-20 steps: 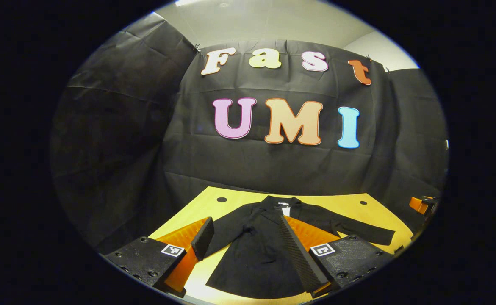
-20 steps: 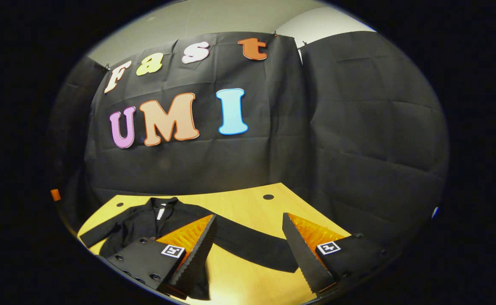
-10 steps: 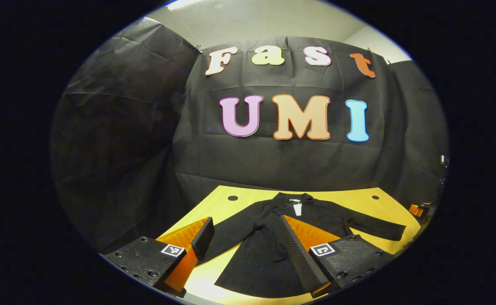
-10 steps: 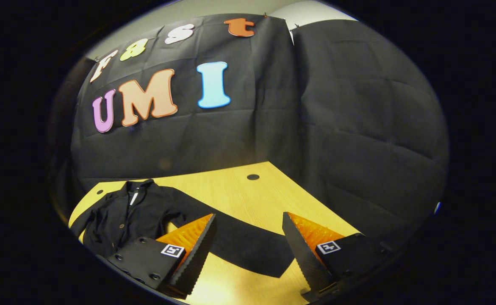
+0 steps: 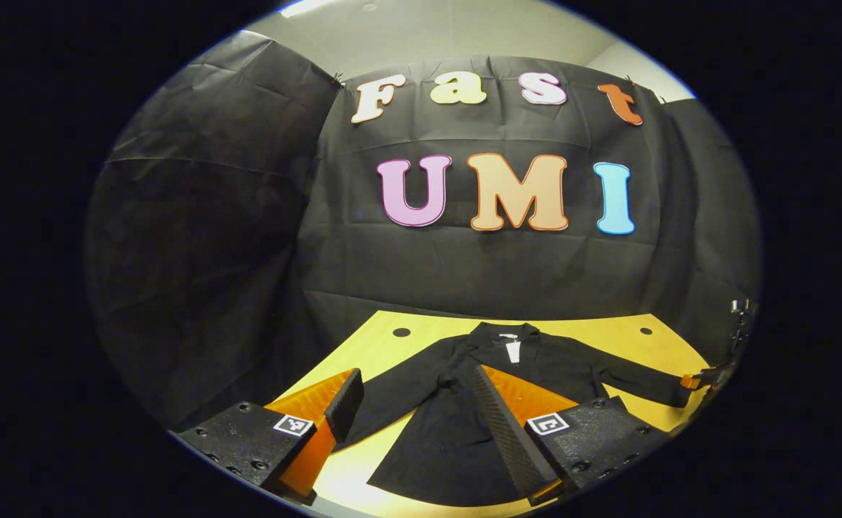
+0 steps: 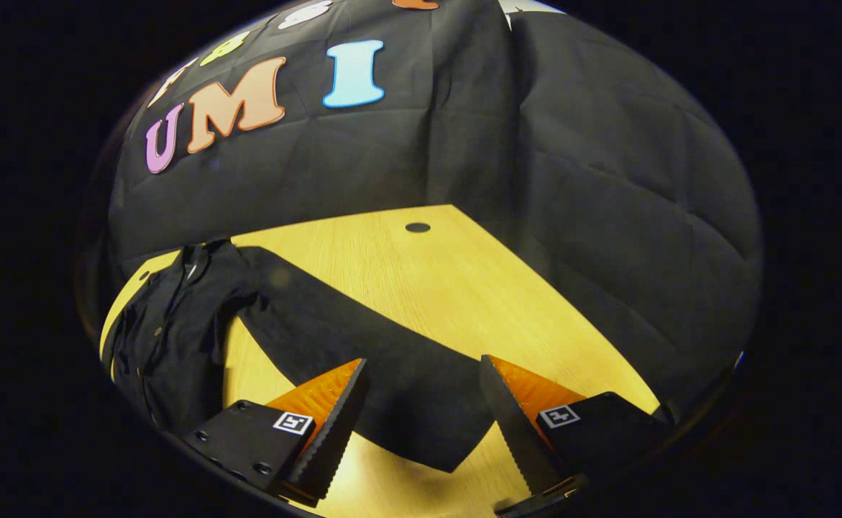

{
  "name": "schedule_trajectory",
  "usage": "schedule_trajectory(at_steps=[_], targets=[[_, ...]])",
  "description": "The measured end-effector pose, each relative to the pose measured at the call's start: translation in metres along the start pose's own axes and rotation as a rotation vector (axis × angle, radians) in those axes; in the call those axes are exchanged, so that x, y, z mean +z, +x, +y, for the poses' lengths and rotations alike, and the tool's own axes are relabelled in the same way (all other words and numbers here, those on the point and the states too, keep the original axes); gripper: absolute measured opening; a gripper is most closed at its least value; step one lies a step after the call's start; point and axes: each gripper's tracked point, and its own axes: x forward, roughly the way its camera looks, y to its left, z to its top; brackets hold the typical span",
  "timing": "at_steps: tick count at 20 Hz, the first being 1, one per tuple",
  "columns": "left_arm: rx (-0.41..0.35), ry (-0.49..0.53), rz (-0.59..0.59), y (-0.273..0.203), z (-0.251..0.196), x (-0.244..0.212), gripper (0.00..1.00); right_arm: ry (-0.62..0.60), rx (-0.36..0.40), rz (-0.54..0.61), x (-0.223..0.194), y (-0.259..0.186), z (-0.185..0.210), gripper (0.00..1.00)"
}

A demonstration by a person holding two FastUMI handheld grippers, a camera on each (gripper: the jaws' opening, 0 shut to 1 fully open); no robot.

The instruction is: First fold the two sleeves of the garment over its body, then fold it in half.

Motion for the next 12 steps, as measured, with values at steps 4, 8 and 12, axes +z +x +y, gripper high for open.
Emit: schedule_trajectory(at_steps=[4, 8, 12], targets=[[0.001, 0.01, 0.017, -0.002, -0.001, -0.007, 0.92, 0.009, -0.016, 0.063, -0.016, 0.011, -0.005, 0.98], [-0.002, 0.03, 0.033, -0.004, -0.001, -0.012, 0.92, 0.028, -0.014, 0.102, -0.027, 0.016, -0.008, 0.99], [-0.004, 0.053, 0.034, -0.004, -0.002, -0.013, 0.92, 0.037, -0.019, 0.124, -0.033, 0.019, -0.011, 0.94]])
